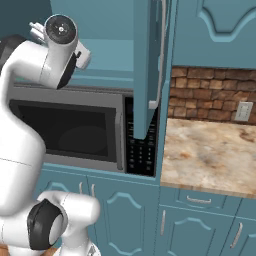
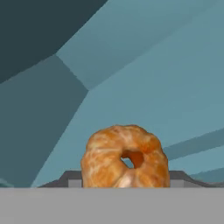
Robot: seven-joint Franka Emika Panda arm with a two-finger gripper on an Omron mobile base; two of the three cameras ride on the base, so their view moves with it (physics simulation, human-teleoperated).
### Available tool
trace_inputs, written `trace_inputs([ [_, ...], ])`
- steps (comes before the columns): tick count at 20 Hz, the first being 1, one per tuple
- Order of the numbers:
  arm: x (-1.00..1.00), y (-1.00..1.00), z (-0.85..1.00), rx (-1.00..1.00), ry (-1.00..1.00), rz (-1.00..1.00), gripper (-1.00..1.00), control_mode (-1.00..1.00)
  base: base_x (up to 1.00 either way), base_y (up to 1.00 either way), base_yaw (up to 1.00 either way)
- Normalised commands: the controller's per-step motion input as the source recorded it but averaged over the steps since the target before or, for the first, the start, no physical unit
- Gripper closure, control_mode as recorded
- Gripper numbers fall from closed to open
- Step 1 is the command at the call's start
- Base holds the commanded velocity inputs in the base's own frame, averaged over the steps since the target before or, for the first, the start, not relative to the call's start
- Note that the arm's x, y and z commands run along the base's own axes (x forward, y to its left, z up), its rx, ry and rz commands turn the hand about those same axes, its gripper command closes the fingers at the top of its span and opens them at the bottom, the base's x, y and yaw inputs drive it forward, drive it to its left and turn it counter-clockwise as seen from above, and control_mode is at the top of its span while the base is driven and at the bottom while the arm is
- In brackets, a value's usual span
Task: Pick the tangerine from the counter and place it in the cabinet. Then close the cabinet.
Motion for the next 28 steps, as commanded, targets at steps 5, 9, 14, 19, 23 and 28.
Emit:
trace_inputs([
  [5, 0.29, 0.26, -0.02, -0.51, -0.21, 0.17, 1.00, -1.00, 0.00, 0.00, 0.00],
  [9, 0.65, 0.21, -0.22, -0.46, -0.15, 0.15, 1.00, -1.00, 0.00, 0.00, 0.00],
  [14, 0.74, 0.08, -0.11, -0.30, -0.05, 0.10, 1.00, -1.00, 0.00, 0.00, 0.00],
  [19, 0.83, 0.00, -0.04, -0.02, 0.00, 0.01, 1.00, -1.00, 0.00, 0.00, 0.00],
  [23, 0.76, 0.01, -0.25, 0.01, 0.00, 0.00, 1.00, -1.00, 0.00, 0.00, 0.00],
  [28, 0.57, 0.09, -0.36, 0.01, 0.00, 0.00, 1.00, -1.00, 0.00, 0.00, 0.00],
])
